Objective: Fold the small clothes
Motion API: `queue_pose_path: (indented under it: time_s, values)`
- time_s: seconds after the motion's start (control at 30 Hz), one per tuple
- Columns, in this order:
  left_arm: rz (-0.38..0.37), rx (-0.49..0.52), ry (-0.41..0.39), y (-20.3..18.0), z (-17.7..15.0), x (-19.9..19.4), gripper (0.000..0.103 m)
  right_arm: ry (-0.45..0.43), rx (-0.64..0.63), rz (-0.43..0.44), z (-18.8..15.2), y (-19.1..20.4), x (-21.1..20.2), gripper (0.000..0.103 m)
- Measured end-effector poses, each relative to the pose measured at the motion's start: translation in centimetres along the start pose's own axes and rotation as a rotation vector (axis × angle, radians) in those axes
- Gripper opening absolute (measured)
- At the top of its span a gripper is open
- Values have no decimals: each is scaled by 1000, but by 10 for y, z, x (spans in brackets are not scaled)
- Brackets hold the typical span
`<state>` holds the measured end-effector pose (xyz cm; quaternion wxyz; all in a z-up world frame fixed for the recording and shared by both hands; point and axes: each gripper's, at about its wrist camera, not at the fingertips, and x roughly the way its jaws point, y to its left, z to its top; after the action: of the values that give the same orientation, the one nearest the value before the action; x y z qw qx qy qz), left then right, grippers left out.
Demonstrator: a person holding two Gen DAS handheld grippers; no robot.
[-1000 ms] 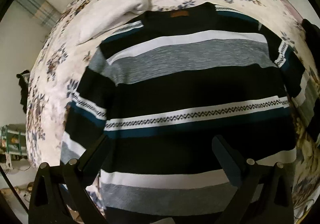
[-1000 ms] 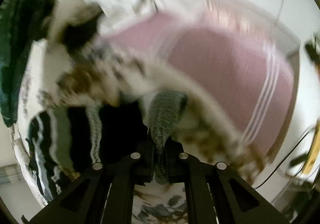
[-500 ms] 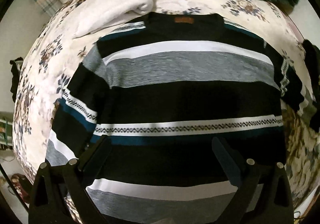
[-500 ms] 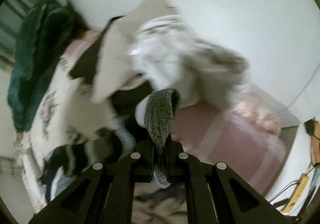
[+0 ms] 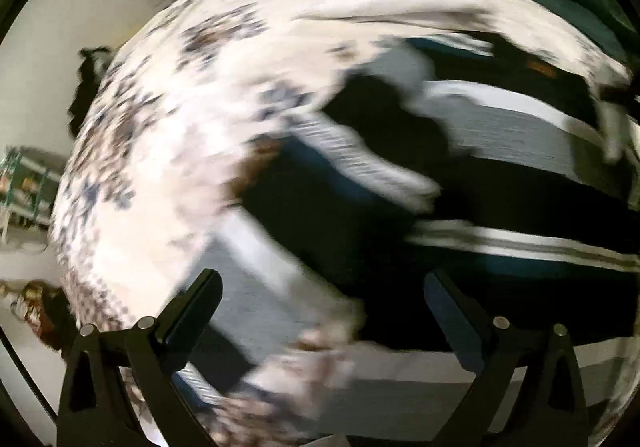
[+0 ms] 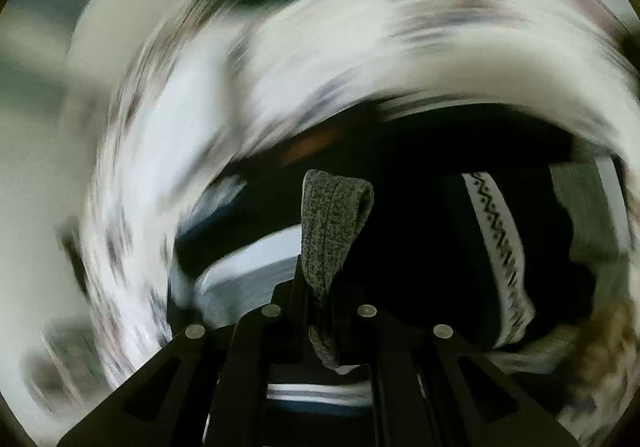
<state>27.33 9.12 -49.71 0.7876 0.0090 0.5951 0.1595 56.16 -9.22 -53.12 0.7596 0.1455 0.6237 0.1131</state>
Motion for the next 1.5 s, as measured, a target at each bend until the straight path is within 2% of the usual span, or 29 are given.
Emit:
queue_pose_path:
  time_s: [0.07,0.17,0.23,0.3,0.33,0.4,0.43,0.5,0.6,0.63,0.77,0.8,0.83,0.87,0.9,0.93,0.97,1.03,1.23,1.3,1.37,1.43,1.47,1.5]
  values:
    - [30,-32,7,36,-3,9,103,88,-121,-37,-10,67,53,7]
    - [61,-85,20,83,-8,23,103,151,-223,-120,-21,120,104,7]
    - [65,-118,22,108,-12,30,103,169,-255,-181,-33,134,122,9]
    - [52,-147,31,132,-18,35,103,195,-246,-174,-39,138,127,18]
    - [34,-159,32,143,-21,37,103,211,-208,-125,-44,132,119,23]
    - [-25,-177,41,163,-30,39,103,226,-123,-28,-55,118,102,58]
    - [-51,-185,47,171,-35,40,103,223,-58,17,-65,103,85,64]
    - [-113,-212,82,194,-52,46,103,206,18,43,-84,78,60,67]
    - [-200,-270,149,215,-78,60,103,199,133,-4,-122,32,27,67]
    - [-241,-303,189,222,-89,70,103,200,161,-20,-134,23,21,67]
    - [-319,-380,279,225,-113,106,101,233,217,-66,-173,-10,14,67]
    - [-333,-386,289,222,-116,113,89,250,227,-80,-182,-13,18,67]
    - [-313,-381,297,217,-119,119,83,262,234,-86,-187,-19,19,67]
    - [-291,-361,292,211,-119,121,72,278,238,-90,-196,-21,22,67]
    - [-274,-335,276,207,-118,119,47,289,238,-92,-203,-21,24,67]
    - [-248,-294,260,204,-114,113,32,293,235,-95,-207,-20,25,67]
    - [-257,-284,244,206,-110,107,6,293,233,-95,-209,-17,27,67]
    - [-285,-309,204,220,-100,92,0,282,222,-81,-213,-11,27,67]
    - [-217,-400,-12,302,-40,44,0,232,207,-12,-198,37,33,67]
    - [-283,-439,-35,331,-28,45,0,224,209,3,-192,48,36,67]
    - [-388,-463,-5,334,-24,52,3,224,202,10,-186,56,37,67]
    - [-455,-445,52,319,-35,63,23,228,191,10,-184,61,40,67]
    - [-478,-437,74,312,-39,69,51,233,183,10,-184,64,42,67]
    - [-501,-432,105,301,-50,74,68,238,177,7,-184,67,44,67]
